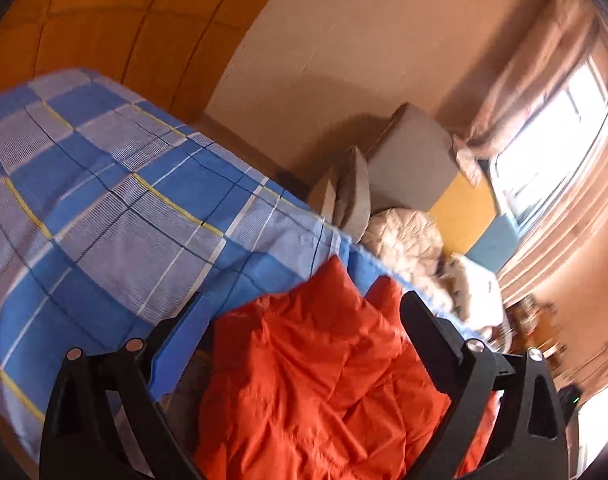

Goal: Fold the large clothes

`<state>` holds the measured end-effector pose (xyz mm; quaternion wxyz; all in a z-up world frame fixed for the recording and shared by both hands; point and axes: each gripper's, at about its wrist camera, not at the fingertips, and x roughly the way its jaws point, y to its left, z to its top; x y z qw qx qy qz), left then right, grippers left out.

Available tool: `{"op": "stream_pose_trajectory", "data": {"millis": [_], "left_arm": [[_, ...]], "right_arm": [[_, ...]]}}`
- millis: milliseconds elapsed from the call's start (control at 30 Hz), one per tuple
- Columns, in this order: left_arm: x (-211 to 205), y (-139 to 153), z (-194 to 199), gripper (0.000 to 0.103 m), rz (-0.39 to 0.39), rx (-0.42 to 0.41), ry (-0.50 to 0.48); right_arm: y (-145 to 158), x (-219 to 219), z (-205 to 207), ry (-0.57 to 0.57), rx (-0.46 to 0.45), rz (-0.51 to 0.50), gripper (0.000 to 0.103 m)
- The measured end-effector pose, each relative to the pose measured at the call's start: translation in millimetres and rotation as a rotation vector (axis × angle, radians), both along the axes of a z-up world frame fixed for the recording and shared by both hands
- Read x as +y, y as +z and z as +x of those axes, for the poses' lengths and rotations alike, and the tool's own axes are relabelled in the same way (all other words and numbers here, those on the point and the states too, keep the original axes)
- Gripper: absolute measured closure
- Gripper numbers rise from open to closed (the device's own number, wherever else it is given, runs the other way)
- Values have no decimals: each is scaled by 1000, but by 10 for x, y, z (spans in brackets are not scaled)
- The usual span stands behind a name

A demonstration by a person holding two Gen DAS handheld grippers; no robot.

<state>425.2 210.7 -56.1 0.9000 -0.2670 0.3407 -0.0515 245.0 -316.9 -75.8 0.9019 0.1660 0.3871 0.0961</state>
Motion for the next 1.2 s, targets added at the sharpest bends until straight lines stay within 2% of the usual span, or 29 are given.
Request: {"op": "stream_pose_trajectory", "data": {"millis": [167, 267, 433, 500, 600, 633, 667, 767, 833, 867, 967, 1067, 1200], "left_arm": [[-538, 18, -184, 7, 102, 8, -95], [-1028, 17, -297, 5, 211, 12, -184], [-1747, -5, -400, 4, 349, 36, -340], [-1987, -31, -436, 4, 434, 15, -376], [-2181, -126, -418, 5, 510, 18, -405], [-2208, -150, -403, 13, 518, 27, -402], [-2225, -195, -374, 25, 515, 41, -406], [-2240, -336, -272, 40, 521, 82, -396], [-2259, -387, -298, 47, 519, 83, -398], [-2262, -385, -311, 57, 520, 78, -397], [-2275, -330, -333, 75, 522, 62, -407], [-2281, -237, -315, 81, 519, 47, -409], [-2275, -105, -236, 83, 506, 29, -395]], "right_arm": [[-55, 274, -12, 25, 12, -101, 37], [-118, 442, 5, 27, 31, -190, 37], [-233, 555, 22, 16, 62, -196, 37], [-284, 572, 37, 14, 76, -195, 42], [-374, 610, 65, 21, 100, -180, 53], [-395, 615, 77, 26, 104, -174, 60], [-413, 625, 77, 33, 107, -170, 69], [-456, 676, 90, 53, 114, -173, 86], [-474, 684, 91, 54, 114, -178, 92], [-481, 679, 91, 51, 112, -175, 98], [-475, 645, 99, 45, 109, -159, 102], [-403, 626, 115, 41, 101, -145, 102], [-215, 680, 141, 47, 56, -183, 102]]}}
